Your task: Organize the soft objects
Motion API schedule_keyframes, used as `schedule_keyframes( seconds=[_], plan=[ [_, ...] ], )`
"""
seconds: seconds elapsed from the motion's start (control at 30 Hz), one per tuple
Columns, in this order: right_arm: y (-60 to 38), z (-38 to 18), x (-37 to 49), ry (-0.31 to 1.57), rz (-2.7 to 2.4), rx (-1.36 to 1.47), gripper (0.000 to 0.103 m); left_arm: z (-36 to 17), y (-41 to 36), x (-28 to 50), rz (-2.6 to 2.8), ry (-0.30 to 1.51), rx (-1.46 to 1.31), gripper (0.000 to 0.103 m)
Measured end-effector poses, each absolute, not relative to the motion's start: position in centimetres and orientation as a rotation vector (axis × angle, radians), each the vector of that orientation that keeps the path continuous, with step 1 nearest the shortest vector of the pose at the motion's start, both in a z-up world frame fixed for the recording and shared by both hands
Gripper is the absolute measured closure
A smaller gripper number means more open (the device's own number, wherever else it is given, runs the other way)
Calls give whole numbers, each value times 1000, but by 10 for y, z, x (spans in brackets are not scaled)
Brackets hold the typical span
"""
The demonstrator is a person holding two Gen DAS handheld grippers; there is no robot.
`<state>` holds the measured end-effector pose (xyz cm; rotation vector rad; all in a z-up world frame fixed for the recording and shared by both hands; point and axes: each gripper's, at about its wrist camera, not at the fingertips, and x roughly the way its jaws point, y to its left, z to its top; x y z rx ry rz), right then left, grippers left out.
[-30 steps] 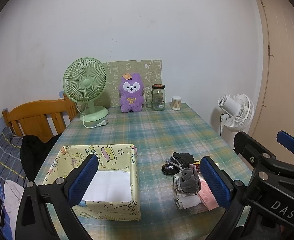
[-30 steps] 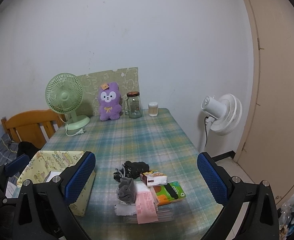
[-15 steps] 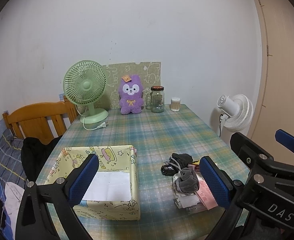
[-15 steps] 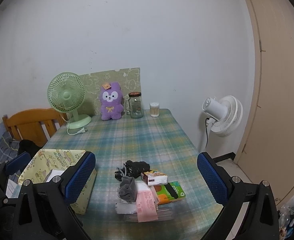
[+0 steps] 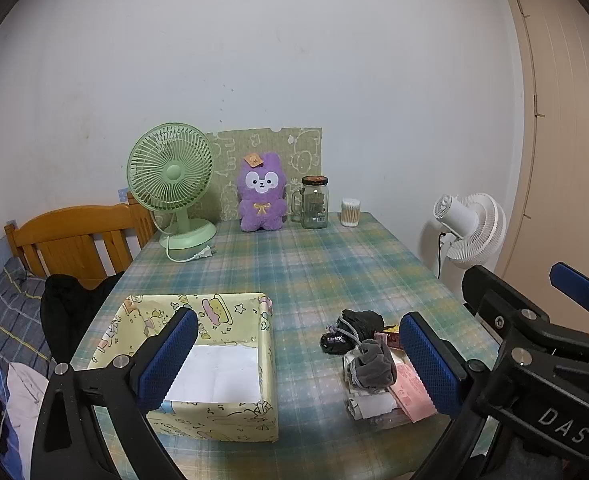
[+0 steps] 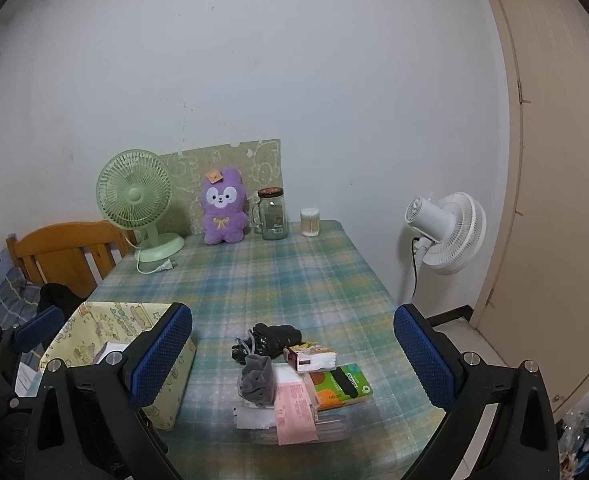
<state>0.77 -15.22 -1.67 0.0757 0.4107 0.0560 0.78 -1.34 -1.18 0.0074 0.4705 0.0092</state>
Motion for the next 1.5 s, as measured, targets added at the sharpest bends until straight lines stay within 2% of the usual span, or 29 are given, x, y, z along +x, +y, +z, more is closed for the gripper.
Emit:
schedule_keyframes(
  seconds=[0.5, 0.6, 1.23, 1.5],
  plan=[
    [-156, -26, 16, 396, 38, 52, 8, -23, -26, 19, -12, 499, 11, 5],
    [-157, -31, 18, 402, 42, 47, 11, -29, -32, 23, -14, 505, 22, 6],
    [-182, -83, 47, 507, 37, 74, 15, -79, -70, 50, -84, 611, 30, 8],
    [-186, -112, 64, 586, 36, 103, 16, -103, -74, 67, -83, 689, 40, 18]
  ],
)
